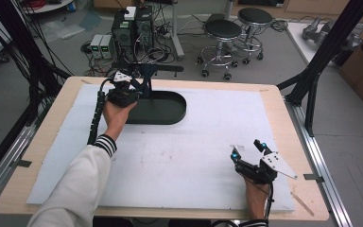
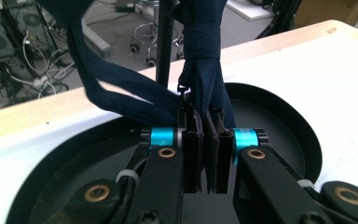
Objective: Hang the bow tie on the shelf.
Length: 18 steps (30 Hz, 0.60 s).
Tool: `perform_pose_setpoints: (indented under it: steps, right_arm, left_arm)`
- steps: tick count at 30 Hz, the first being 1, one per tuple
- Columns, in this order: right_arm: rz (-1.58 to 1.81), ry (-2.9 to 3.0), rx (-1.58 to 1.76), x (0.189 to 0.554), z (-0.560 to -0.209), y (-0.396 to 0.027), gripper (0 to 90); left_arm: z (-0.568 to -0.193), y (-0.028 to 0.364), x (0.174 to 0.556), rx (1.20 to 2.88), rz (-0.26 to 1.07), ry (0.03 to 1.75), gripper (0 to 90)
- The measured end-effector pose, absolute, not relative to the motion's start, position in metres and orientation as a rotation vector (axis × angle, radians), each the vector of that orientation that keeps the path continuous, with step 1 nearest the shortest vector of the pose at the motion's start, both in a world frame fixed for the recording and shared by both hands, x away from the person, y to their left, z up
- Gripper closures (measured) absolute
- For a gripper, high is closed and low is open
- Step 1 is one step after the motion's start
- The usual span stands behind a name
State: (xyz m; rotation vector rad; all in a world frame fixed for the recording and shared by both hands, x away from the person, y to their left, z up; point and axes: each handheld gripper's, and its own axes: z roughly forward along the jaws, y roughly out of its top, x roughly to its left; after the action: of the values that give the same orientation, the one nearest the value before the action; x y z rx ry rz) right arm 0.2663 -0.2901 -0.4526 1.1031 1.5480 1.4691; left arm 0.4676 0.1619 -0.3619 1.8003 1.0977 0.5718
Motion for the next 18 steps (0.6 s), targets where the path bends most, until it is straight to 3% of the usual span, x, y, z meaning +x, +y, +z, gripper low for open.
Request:
perform_pose_setpoints:
  steps: [3,9,14,18]
  right_arm:
    - [1.469,1.549,1.102,0.266,-0.453,-0.29,10.3]
    - [1.467,1.549,1.1,0.266,-0.453,-0.29,10.3]
    - [1.468,1.548,1.098,0.266,-0.453,-0.29,10.3]
    - [1.469,1.55,1.087,0.266,-0.453,-0.29,10.3]
  left_arm:
    - [-0.366,0.163,0.467,1.787,0.547,1.122,84.2]
    - [-0.37,0.167,0.468,1.819,0.447,1.218,59.9]
    - [-0.37,0.172,0.467,1.848,0.346,1.198,30.8]
    - [-0.37,0.178,0.451,1.833,0.364,1.074,22.2]
